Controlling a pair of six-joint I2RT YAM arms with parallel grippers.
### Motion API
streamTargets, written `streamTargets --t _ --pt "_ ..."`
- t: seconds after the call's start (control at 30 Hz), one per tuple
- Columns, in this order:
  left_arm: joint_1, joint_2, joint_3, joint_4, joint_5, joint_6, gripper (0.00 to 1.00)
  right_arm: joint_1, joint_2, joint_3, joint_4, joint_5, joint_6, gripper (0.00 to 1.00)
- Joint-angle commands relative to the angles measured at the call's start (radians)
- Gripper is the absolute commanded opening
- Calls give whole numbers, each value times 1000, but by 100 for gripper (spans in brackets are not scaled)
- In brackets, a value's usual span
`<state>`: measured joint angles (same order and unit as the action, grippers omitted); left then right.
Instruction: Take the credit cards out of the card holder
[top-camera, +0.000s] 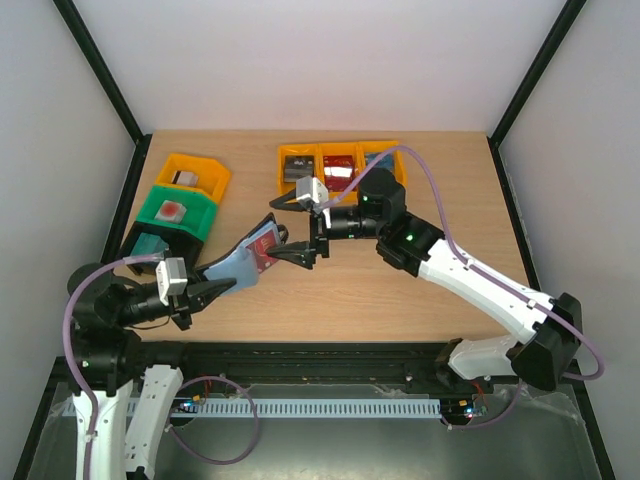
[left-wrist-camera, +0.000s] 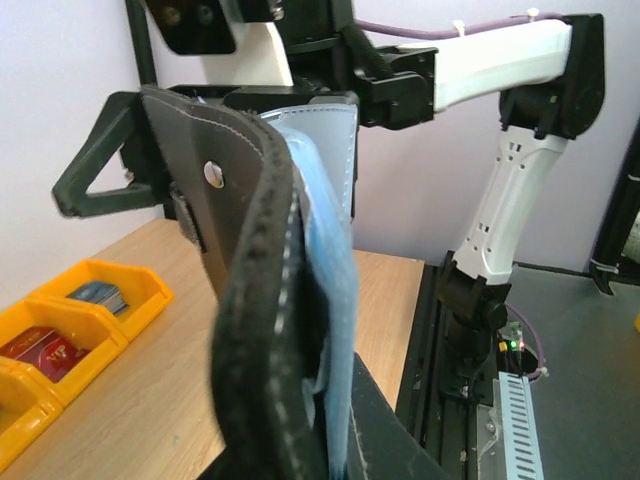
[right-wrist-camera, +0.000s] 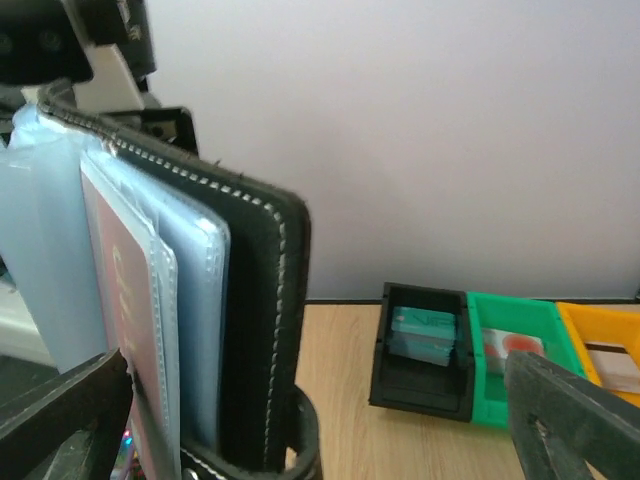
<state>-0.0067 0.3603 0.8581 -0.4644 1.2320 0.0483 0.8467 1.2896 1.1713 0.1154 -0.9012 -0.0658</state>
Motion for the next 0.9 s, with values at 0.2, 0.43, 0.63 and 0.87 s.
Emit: streamTargets --t 0.2,0.43,0.63,0.87 --pt "5 -12 15 15 71 58 2 6 -1 6 -5 -296 -35 25" --pt "8 -35 -25 38 -31 -19 12 6 -59 -25 69 -253 68 2" --pt "14 -88 -116 213 -294 -158 99 96 -56 24 3 204 160 2" --pt "15 -30 -91 244 -538 -167 99 218 45 159 -145 523 124 2"
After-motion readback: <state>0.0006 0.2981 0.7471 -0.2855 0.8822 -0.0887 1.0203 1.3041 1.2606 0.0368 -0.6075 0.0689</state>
